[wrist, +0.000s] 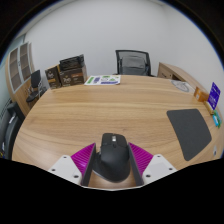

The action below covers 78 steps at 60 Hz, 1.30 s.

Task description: Arrange mouse

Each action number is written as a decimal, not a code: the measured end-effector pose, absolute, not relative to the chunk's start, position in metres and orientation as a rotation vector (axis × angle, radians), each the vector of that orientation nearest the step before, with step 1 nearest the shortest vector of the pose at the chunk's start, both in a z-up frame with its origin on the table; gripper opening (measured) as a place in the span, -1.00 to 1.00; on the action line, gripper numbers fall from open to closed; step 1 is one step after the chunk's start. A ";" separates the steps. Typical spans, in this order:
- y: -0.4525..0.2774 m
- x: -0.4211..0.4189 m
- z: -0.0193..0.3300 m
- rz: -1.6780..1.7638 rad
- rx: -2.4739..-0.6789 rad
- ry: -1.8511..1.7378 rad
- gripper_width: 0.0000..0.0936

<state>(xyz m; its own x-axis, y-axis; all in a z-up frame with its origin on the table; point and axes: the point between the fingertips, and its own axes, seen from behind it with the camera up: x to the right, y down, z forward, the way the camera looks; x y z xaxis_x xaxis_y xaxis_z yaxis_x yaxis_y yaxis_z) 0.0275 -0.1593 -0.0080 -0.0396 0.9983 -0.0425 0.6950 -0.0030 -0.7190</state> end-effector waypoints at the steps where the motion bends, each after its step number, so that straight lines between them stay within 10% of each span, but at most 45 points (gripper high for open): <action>1: -0.158 0.027 -0.008 0.797 -1.745 -1.783 0.29; 31: -0.158 0.028 -0.006 0.818 -1.763 -1.778 -0.38; 52: -0.125 0.028 0.058 0.876 -1.759 -1.723 -0.38; 78: 0.099 -0.023 0.120 0.712 -1.710 -1.493 -0.38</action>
<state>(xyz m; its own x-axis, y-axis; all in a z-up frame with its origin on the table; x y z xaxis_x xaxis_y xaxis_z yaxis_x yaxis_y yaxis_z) -0.0228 0.0994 0.1195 0.1667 0.9840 0.0626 0.5707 -0.0445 -0.8200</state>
